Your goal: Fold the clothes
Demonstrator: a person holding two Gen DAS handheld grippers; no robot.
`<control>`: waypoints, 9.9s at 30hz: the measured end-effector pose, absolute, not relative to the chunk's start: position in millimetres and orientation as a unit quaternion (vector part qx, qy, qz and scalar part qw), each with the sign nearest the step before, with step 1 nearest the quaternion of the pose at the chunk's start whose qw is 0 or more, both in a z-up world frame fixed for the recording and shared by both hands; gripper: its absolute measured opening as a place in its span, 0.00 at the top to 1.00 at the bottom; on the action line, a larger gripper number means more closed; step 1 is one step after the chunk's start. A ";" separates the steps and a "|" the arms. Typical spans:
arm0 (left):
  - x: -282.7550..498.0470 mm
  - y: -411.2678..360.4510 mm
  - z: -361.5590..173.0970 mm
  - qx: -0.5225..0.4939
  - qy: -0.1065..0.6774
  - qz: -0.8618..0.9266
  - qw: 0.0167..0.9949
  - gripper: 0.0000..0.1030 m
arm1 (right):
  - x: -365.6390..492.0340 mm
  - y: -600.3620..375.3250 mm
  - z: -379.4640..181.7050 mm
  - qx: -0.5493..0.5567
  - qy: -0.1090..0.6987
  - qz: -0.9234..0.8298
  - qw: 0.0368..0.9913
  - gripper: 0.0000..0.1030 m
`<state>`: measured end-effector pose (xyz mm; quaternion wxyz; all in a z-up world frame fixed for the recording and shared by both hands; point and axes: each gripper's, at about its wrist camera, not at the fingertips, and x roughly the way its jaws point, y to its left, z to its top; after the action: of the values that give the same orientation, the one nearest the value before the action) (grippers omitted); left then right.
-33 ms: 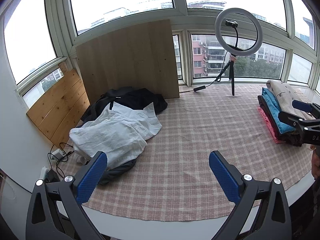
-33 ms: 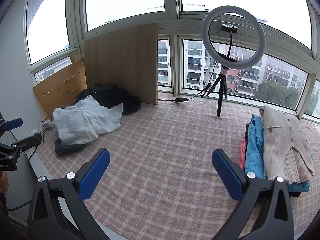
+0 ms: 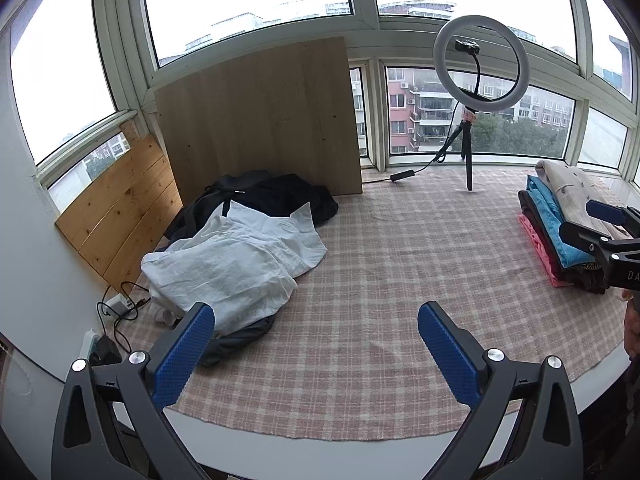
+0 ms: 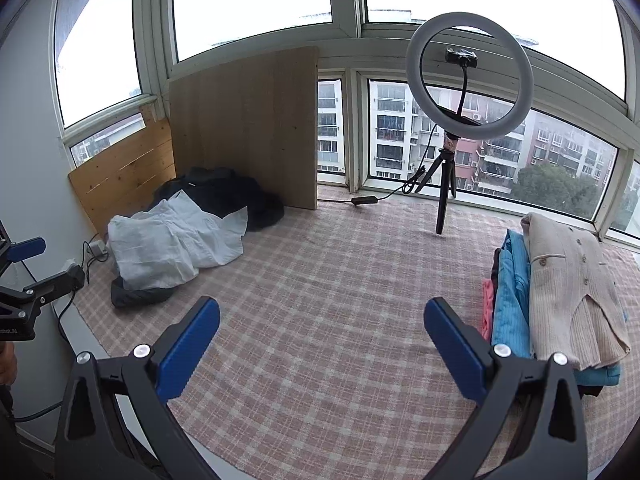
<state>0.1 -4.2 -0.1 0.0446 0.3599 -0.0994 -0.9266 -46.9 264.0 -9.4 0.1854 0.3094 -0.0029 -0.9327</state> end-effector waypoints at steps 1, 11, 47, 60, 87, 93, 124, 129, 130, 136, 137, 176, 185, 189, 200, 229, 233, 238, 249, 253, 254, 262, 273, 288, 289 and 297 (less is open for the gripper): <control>0.2 -6.9 -0.2 0.362 -0.093 -0.926 0.049 0.01 | -45.4 259.6 -9.4 0.308 0.004 -0.933 0.188 0.00; 21.5 -54.7 -3.7 0.369 -0.042 -0.921 0.120 0.01 | -51.6 222.3 -14.4 0.316 0.054 -0.919 0.230 0.00; -70.7 -313.3 -3.3 0.374 -0.003 -0.912 0.170 0.01 | -202.5 -36.5 -114.4 0.432 0.005 -0.861 0.269 0.00; -135.8 -352.8 -46.5 0.412 0.013 -0.902 0.132 0.01 | -236.8 -105.7 -187.5 0.499 -0.024 -0.815 0.294 0.01; -101.2 -351.2 -5.7 0.361 -0.009 -0.927 0.100 0.01 | -133.3 15.3 163.2 0.187 -0.098 -0.928 0.308 0.93; -127.7 -297.4 -12.2 0.374 -0.043 -0.926 0.014 0.01 | -140.6 60.5 74.1 0.356 0.027 -0.931 0.073 0.29; -116.5 105.1 -163.2 0.556 -0.127 -0.803 -0.173 0.04 | -231.9 288.9 -171.3 0.487 0.134 -0.816 0.280 0.27; -132.1 108.1 -174.4 0.564 -0.143 -0.806 -0.113 0.43 | -245.2 274.5 -191.7 0.505 0.153 -0.781 0.334 0.27; -136.0 101.5 -172.6 0.565 -0.130 -0.807 -0.110 0.49 | -245.5 272.1 -194.6 0.512 0.152 -0.772 0.346 0.27; -162.9 61.5 -149.9 0.559 -0.082 -0.820 -0.095 0.65 | -234.2 269.6 -184.9 0.542 0.134 -0.718 0.415 0.61; -167.5 56.5 -143.3 0.550 -0.089 -0.826 -0.084 0.66 | -231.1 270.0 -180.1 0.540 0.135 -0.713 0.426 0.62; -143.7 44.7 -78.6 0.498 -0.047 -0.854 -0.140 0.98 | -223.5 270.0 -31.8 0.411 0.060 -0.811 0.411 0.97; -89.7 -46.3 128.7 0.331 -0.054 -0.930 -0.152 0.97 | -115.4 281.7 135.9 0.276 0.032 -0.838 0.470 0.97; -78.8 -49.6 174.8 0.310 -0.109 -0.930 -0.163 0.97 | -80.4 279.7 164.3 0.277 0.012 -0.836 0.473 0.97; -241.2 -18.7 35.1 0.440 -0.214 -0.866 -0.108 0.69 | -187.2 276.9 -21.4 0.477 -0.066 -0.827 0.290 0.97; -203.1 -17.6 -107.4 0.564 -0.057 -0.804 -0.177 0.92 | -234.3 366.8 -197.7 0.574 -0.133 -0.770 0.245 0.47; -202.4 -30.2 -95.9 0.557 -0.091 -0.812 -0.149 0.92 | -246.3 395.9 -189.7 0.546 -0.167 -0.787 0.234 0.40; -206.3 -39.1 -106.4 0.569 -0.114 -0.804 -0.127 0.92 | -259.0 391.1 -206.5 0.530 -0.225 -0.766 0.284 0.35; -217.9 -56.2 -121.9 0.588 -0.117 -0.794 -0.103 0.92 | -265.8 350.1 -231.5 0.519 -0.267 -0.724 0.368 0.89; -215.7 -53.8 -113.4 0.579 -0.109 -0.801 -0.109 0.92 | -254.5 341.6 -185.7 0.474 -0.242 -0.764 0.364 0.95; -214.3 -53.7 -109.8 0.575 -0.106 -0.803 -0.112 0.92 | -250.9 339.2 -165.8 0.460 -0.227 -0.779 0.360 0.95; -181.6 -48.0 -42.1 0.501 -0.071 -0.845 -0.173 0.92 | -201.9 329.5 66.1 0.312 -0.072 -0.881 0.348 0.96; -133.4 -49.7 86.3 0.335 0.019 -0.891 -0.306 0.84 | -101.1 253.0 318.7 0.170 0.123 -0.943 0.260 0.96; -103.1 -102.7 37.9 0.369 -0.046 -0.893 -0.255 0.59 | -153.6 248.4 256.5 0.286 0.133 -0.941 0.120 0.96; -100.0 -103.6 18.8 0.392 -0.038 -0.880 -0.265 0.59 | -156.0 252.6 244.8 0.299 0.133 -0.938 0.115 0.96; -110.5 -65.4 -36.4 0.428 -0.022 -0.851 -0.303 0.56 | -140.8 293.4 189.8 0.360 0.124 -0.921 0.079 0.96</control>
<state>-110.5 -65.4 -36.4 -0.3032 0.4278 -0.0222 -0.8512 -140.8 293.4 189.8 0.0794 0.3595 0.1243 -0.9214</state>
